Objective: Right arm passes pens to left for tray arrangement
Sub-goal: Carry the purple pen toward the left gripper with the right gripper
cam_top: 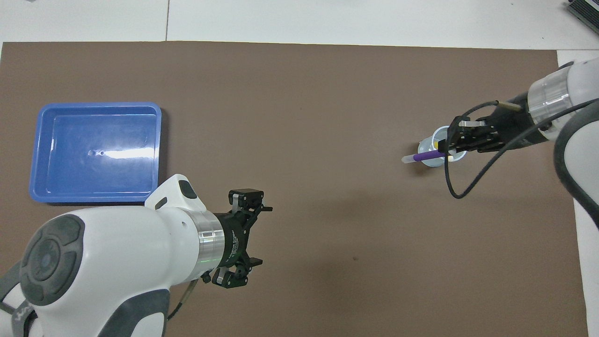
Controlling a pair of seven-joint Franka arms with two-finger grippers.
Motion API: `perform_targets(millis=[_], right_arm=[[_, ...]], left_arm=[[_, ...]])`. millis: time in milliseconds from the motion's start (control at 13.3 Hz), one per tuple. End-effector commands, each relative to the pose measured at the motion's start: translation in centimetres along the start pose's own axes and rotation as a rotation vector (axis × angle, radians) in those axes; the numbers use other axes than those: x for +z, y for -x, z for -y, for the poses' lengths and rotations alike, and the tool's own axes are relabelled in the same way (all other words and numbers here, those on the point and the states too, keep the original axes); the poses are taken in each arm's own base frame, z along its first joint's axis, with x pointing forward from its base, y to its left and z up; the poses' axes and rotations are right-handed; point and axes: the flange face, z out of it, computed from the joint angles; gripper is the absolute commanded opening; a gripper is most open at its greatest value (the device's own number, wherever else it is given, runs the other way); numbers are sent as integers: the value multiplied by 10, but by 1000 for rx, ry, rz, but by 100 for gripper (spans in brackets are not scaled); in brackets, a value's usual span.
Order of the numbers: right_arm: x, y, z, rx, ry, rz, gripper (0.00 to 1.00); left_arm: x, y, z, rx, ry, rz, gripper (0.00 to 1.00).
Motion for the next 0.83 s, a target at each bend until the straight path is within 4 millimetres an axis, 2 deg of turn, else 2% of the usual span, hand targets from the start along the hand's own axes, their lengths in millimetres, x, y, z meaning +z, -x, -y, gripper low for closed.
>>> perform_targets(millis=[0,301,376,451,751], right_arm=[[25,4,28,151,-92,-10,0],[66,8,66,248,-126,41,0],[71,12,77,288,-130,37,0],[79,16,89,311,-136,43,0],[101,32,123,379,-146,32,0]], left_arm=[[0,-1,2,-51,55,58,100],[14,-7,-4,-187,163,130,100],[21,4,-1,-191,190,143,100],[40,10,-6,-213,199,142,100],[76,25,-19,-208,223,142,100]])
